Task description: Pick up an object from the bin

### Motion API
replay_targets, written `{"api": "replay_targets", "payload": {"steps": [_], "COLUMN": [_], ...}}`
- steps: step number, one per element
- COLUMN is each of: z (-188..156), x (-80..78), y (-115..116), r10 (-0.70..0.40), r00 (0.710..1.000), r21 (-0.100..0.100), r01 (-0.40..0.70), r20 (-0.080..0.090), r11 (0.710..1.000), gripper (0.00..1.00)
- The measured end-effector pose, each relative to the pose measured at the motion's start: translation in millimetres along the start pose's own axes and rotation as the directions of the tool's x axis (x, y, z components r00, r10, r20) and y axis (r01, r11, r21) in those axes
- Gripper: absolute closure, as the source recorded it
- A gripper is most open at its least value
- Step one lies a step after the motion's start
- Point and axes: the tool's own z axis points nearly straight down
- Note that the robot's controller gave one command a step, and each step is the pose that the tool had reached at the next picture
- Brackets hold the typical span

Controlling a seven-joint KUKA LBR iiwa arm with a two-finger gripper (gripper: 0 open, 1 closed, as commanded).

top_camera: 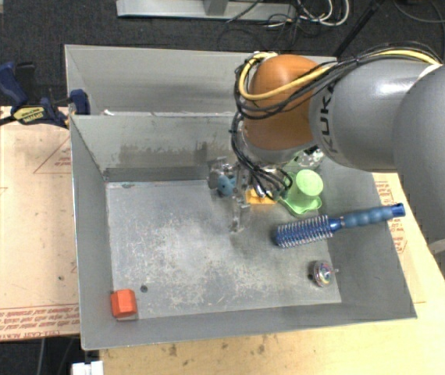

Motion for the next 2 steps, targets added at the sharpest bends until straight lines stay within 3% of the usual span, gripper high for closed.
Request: {"api": "replay_targets", "payload": {"steps": [1,2], "z": [-8,-6], "x": [-5.4,-11.0], "y": [2,66], "r10": [-0.218,-0.208], "r00": [0.976,0.978], "r21": [0.0,-0.004], "r01": [0.218,0.208], "r20": [-0.001,-0.001], "r11": [0.976,0.978], "gripper": [0.0,0.0]}}
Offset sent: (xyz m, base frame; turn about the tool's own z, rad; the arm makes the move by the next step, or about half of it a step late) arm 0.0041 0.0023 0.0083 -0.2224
